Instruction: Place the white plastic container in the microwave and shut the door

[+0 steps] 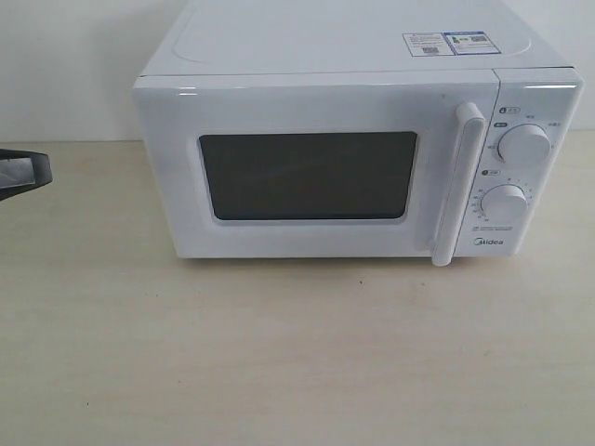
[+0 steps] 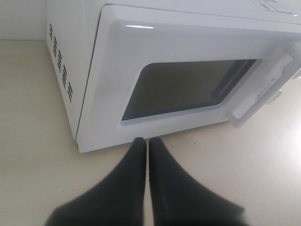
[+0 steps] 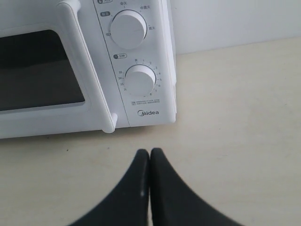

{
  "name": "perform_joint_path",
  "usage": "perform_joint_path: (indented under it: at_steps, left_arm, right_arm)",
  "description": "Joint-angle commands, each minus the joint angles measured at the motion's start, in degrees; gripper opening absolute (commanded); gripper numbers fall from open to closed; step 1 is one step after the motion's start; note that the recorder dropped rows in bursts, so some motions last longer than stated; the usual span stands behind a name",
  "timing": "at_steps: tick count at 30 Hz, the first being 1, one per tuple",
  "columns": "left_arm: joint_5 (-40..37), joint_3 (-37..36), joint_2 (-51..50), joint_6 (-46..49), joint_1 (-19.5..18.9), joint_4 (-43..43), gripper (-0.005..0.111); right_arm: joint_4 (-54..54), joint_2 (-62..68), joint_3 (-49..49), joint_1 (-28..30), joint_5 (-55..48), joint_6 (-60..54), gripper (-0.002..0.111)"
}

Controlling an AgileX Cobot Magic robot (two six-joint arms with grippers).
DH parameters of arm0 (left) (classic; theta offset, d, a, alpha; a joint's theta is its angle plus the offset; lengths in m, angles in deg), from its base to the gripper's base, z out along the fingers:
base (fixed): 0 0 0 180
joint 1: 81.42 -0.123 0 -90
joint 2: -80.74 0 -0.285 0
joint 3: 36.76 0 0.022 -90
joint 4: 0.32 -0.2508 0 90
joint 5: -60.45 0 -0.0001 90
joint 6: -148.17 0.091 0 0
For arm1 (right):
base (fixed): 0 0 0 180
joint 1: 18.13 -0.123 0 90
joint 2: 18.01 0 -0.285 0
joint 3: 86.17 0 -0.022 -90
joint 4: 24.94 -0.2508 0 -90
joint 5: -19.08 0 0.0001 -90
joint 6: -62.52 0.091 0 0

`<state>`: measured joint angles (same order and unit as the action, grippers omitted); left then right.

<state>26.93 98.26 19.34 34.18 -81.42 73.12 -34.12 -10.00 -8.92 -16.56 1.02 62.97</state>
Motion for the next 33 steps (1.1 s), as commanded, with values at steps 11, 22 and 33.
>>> perform_joint_path:
  at_steps: [11,22,33]
  left_arm:
    - [11.4,-0.7,5.8,3.2,0.1,0.5,0.004]
    - [29.3,-16.8,44.6,3.0,-1.1,4.1,0.004]
    - [25.9,-29.6,51.2,-19.8,-1.1,7.0,0.004]
  right_arm:
    - [-0.2,-0.2,0.0,0.2,0.9,-0.1,0.0]
    - [-0.2,-0.2,0.0,0.2,0.9,-0.1,0.0]
    - [-0.3,-0.2,0.0,0.2,0.7,-0.1,0.0]
